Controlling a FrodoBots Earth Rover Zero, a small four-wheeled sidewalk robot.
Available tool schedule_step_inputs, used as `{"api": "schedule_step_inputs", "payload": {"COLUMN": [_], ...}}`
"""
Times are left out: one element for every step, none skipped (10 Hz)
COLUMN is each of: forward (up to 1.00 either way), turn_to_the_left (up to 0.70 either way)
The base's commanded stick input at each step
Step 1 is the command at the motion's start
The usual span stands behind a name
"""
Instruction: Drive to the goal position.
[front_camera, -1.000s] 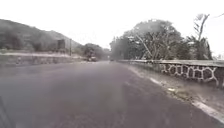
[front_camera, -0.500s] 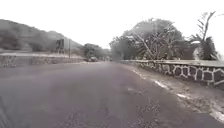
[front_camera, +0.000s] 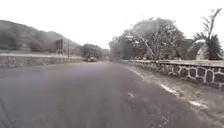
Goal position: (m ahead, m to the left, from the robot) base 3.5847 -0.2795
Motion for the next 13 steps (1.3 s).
{"api": "schedule_step_inputs", "payload": {"forward": [0.70, 0.70, 0.70, 0.70, 0.70, 0.70, 0.70, 0.70, 0.70, 0.70, 0.70, 0.70, 0.70], "turn_to_the_left": [0.00, 0.07, 0.18, 0.00, 0.00, 0.00, 0.00, 0.00, 0.00, 0.00, 0.00, 0.00, 0.00]}}
